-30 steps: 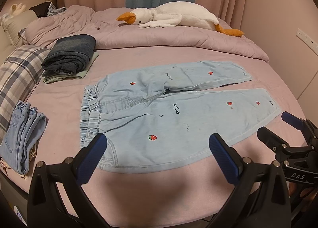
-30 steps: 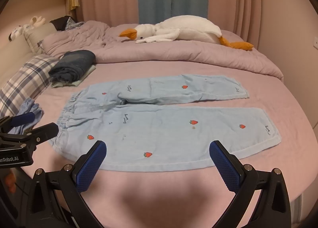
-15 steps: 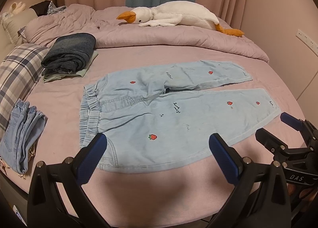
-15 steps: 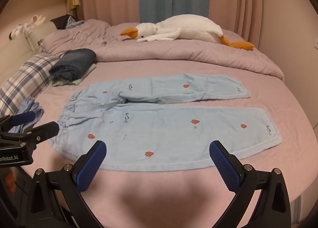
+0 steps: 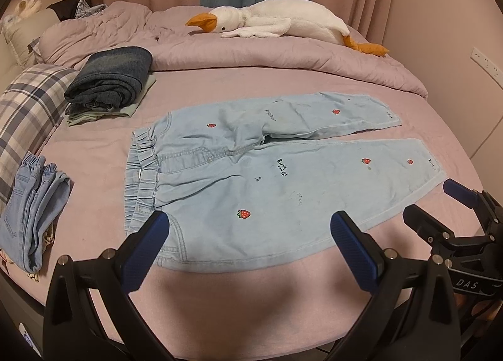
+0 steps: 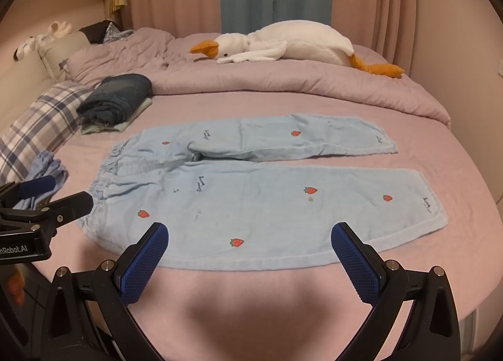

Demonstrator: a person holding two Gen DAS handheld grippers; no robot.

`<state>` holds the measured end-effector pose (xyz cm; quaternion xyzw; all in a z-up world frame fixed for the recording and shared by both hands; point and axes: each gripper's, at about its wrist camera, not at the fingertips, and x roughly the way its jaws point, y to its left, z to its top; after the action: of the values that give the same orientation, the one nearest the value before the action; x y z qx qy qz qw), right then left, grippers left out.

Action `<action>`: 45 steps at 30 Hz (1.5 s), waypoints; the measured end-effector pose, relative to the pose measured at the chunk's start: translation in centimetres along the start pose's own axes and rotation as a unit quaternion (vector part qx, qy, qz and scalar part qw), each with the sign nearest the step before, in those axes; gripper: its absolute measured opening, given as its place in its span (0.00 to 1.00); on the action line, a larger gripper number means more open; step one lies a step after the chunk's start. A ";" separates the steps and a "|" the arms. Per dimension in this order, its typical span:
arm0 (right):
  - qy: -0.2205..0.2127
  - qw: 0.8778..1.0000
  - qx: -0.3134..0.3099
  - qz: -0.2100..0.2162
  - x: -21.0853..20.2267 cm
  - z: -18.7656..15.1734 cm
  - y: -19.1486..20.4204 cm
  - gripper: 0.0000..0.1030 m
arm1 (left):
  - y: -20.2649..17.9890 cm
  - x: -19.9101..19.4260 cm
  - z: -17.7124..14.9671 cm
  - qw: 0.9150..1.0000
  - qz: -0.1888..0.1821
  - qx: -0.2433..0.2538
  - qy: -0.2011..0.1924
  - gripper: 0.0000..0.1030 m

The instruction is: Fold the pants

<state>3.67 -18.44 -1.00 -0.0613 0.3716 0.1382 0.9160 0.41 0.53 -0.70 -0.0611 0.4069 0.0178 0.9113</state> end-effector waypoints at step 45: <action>-0.030 0.897 -0.441 0.028 7.6 -8.6 18.9 0.16 | 20.6 4.5 -4.7 0.957 0.095 -0.273 -0.011 0.05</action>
<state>-2.52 -0.65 -12.63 -0.4440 0.2462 0.3152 0.8018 -1.75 20.30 -9.21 -0.2687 0.3800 0.2155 0.8585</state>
